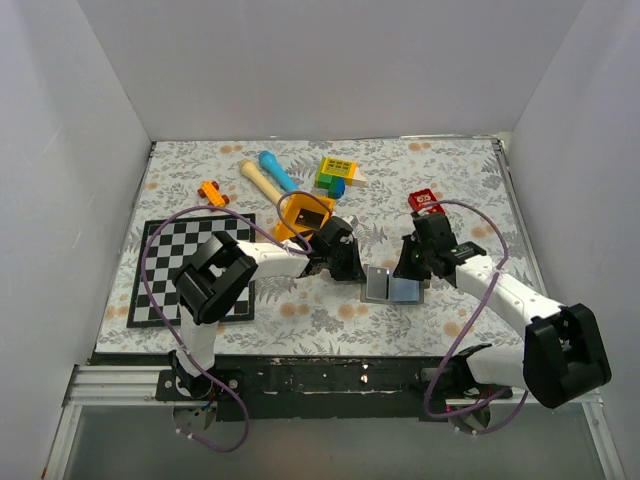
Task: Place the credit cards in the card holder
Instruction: Insert the credit card into the card holder, then turn over the card slot in the card holder.
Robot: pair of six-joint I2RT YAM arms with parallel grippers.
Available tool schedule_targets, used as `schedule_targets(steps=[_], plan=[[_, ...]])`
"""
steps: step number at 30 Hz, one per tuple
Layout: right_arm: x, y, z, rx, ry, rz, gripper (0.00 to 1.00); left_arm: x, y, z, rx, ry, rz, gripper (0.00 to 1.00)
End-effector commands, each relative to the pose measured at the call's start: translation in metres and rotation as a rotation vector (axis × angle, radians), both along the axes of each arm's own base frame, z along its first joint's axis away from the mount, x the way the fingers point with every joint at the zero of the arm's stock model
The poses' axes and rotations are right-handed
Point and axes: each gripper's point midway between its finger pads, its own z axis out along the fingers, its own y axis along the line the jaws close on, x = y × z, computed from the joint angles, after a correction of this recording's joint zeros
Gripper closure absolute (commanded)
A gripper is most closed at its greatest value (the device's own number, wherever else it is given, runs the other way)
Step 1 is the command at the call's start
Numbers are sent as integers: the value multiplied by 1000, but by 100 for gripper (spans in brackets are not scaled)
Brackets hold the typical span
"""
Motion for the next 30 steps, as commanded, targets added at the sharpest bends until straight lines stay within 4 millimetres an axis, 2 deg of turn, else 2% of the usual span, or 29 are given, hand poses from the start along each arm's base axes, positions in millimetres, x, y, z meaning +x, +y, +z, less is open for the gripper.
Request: schedule_targets(steps=[1, 3, 5, 8, 15, 20, 26, 30], plan=[[3, -31, 15, -126, -27, -134, 84, -3, 3, 9, 1, -18, -3, 100], [0, -40, 14, -171, -9, -166, 72, -3, 2, 11, -2, -19, -6, 100], [-2, -42, 11, -182, 9, -167, 66, -3, 3, 13, -4, -21, -4, 100], [-3, -38, 3, -176, 33, -151, 65, -4, 4, 18, -11, -27, -1, 100], [0, -34, -17, -190, 77, -134, 77, -3, 5, 25, -17, -39, 4, 100], [1, -30, -29, -190, 109, -116, 84, -5, 5, 22, -15, -32, -2, 100], [3, -20, -34, -158, 130, -96, 85, -4, 5, 21, -14, -33, 1, 100], [2, -3, -42, -79, 162, -60, 85, -4, 7, 20, -9, -32, 2, 100]])
